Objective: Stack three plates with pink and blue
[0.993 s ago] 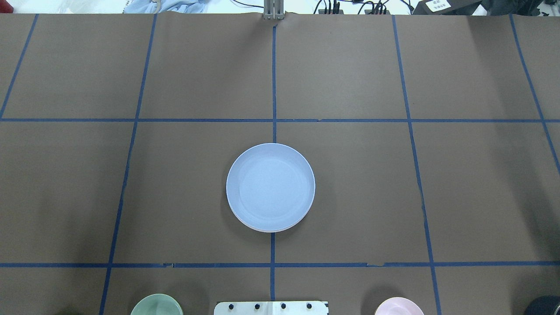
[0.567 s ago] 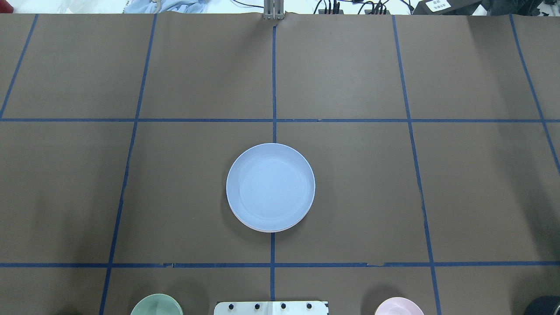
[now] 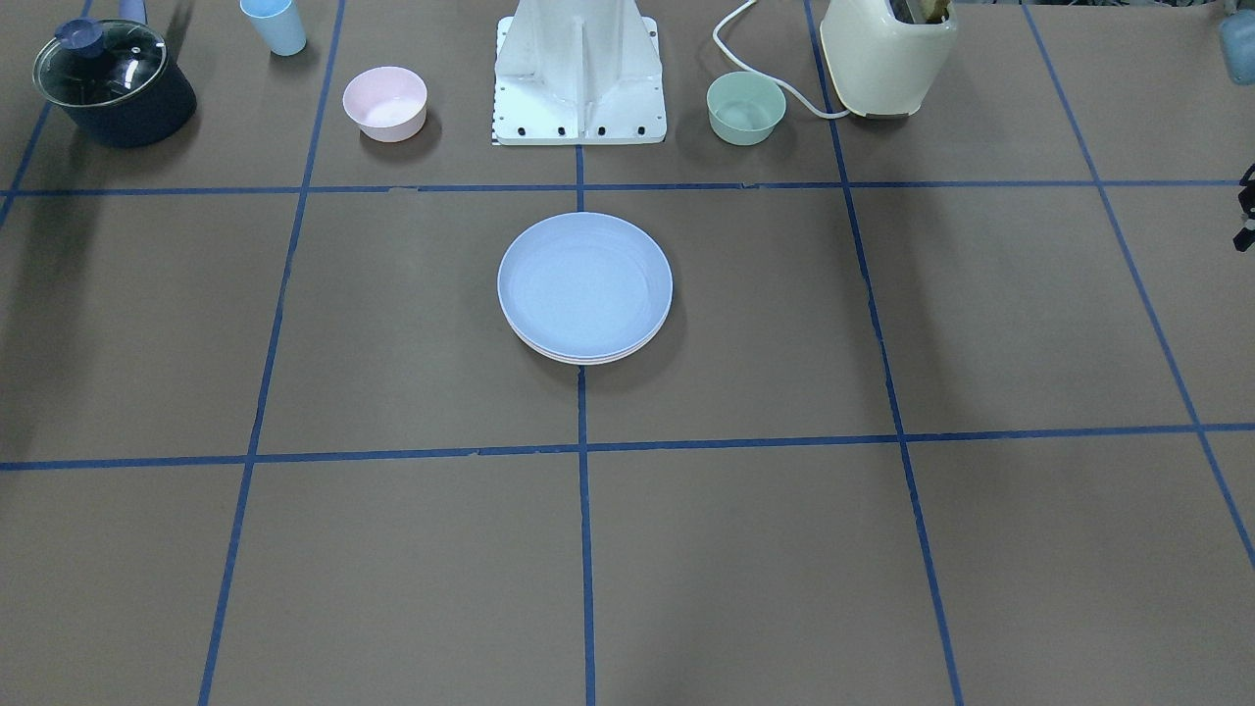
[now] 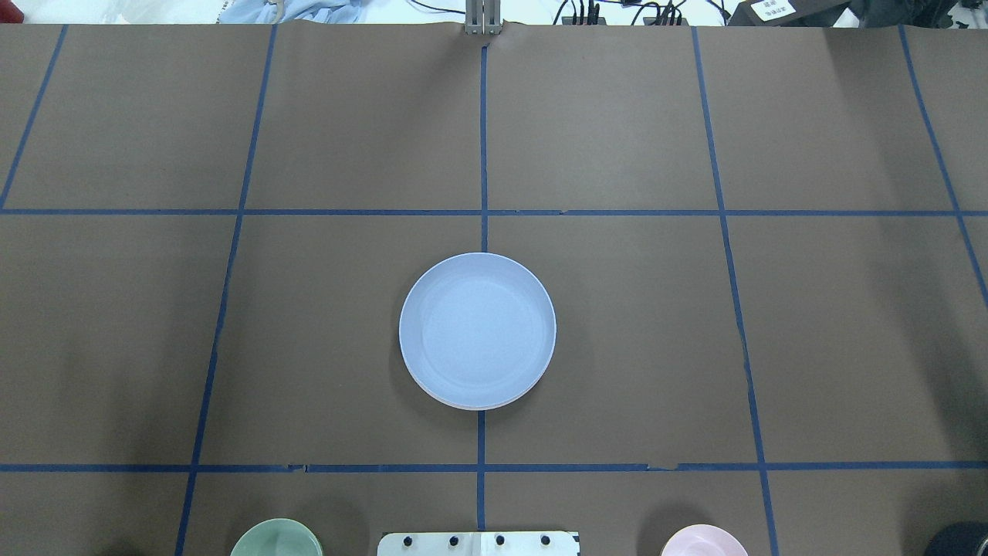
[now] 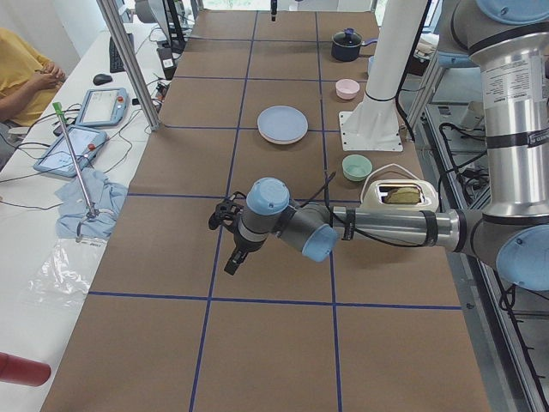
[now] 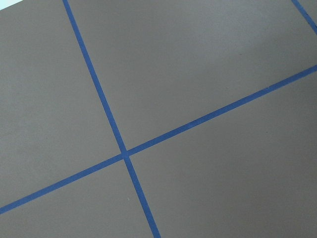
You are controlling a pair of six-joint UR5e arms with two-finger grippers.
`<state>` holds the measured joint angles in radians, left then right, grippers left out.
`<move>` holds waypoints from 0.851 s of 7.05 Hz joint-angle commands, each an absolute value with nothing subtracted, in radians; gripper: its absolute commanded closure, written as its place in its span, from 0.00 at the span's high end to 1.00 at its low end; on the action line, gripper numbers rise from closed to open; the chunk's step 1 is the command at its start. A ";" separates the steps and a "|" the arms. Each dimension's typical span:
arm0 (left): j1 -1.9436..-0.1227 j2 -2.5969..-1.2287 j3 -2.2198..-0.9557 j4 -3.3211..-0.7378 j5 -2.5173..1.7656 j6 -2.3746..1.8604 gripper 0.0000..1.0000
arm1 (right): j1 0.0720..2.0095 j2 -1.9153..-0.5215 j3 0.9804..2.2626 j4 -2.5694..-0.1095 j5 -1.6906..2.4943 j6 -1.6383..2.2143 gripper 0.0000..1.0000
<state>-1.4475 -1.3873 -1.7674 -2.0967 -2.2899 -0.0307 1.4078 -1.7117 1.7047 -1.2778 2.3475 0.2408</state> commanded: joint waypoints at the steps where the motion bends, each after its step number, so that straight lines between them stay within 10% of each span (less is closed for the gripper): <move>1: -1.448 -1.387 -1.767 -2.097 -2.284 -0.031 1.00 | 1.408 -1.712 1.703 -1.278 2.347 0.241 1.00; 6: -1.453 -1.361 -1.793 -2.094 -2.287 -0.031 1.00 | 1.407 -1.691 1.686 -1.281 2.347 0.244 1.00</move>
<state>-1.4518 -1.3785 -1.7822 -2.0938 -2.2865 -0.0307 1.4068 -1.7022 1.6927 -1.2797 2.3483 0.2425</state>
